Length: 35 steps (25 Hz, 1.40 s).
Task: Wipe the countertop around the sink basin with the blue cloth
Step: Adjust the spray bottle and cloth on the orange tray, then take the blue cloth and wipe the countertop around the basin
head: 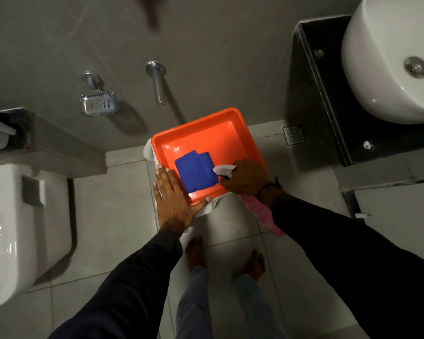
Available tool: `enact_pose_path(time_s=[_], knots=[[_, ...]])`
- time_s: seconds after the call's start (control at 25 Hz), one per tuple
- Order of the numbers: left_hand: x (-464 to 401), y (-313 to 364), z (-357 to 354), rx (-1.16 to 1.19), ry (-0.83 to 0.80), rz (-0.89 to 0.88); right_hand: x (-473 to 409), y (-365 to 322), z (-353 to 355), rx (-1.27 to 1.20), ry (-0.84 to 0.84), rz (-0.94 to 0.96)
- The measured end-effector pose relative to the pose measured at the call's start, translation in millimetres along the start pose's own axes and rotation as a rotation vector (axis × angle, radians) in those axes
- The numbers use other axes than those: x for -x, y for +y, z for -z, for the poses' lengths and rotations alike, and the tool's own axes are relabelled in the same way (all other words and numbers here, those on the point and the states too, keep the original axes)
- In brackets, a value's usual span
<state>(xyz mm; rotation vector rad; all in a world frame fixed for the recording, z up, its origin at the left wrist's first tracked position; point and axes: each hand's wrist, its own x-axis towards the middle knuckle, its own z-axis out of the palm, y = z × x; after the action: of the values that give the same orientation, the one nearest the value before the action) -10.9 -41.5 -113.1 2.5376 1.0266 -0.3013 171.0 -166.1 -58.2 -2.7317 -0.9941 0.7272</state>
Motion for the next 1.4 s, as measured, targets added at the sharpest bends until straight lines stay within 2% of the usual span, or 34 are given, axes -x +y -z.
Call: enact_pose_path(time_s=[0.08,0.16,0.24,0.32,0.36,0.48,0.64,0.8,0.88,1.0,1.08,1.16,1.28,1.4], knots=[[0.5,0.9,1.1,0.005,-0.003,-0.004,-0.7,2.5,12.5,0.031,-0.042,0.058],[0.9,0.8,1.6,0.016,0.003,-0.003,-3.8,0.9,30.4,-0.042,-0.015,0.015],[1.5,1.9,2.8,0.024,-0.002,-0.001,-12.9,-0.9,54.8,-0.217,0.116,-0.141],[1.7,2.7,3.9,0.018,-0.006,0.001,-25.3,-2.2,79.2,-0.534,0.299,-0.293],[2.0,2.8,4.2,0.015,-0.004,0.002,-30.1,-3.7,88.8,-0.613,0.397,-0.273],[2.0,2.1,3.9,0.025,-0.002,-0.002,-37.4,-12.6,91.4,-0.647,0.642,-0.084],[0.7,-1.2,-0.7,0.007,0.016,-0.008,-38.6,-15.2,60.7,-0.609,0.730,0.069],[-0.2,-1.6,-1.1,0.013,0.005,-0.007,-37.0,5.8,41.2,-0.460,0.725,0.120],[0.7,1.1,3.3,0.027,-0.019,0.002,-30.8,10.3,37.2,-0.390,0.658,0.116],[4.0,7.6,16.1,0.024,-0.060,0.015,-7.8,12.0,32.9,-0.438,0.466,-0.093],[8.2,12.9,30.6,0.031,-0.110,0.029,22.9,12.9,16.3,-0.355,0.479,-0.260],[9.6,21.2,47.4,0.040,-0.128,0.034,56.9,3.3,-4.2,-0.383,0.472,-0.379],[-1.4,33.6,58.1,0.143,-0.033,-0.048,57.0,-30.2,-23.8,-0.521,0.329,-0.361],[-24.1,44.3,58.5,0.320,-0.082,0.068,10.6,-57.1,-33.9,-0.539,0.165,-0.317]])
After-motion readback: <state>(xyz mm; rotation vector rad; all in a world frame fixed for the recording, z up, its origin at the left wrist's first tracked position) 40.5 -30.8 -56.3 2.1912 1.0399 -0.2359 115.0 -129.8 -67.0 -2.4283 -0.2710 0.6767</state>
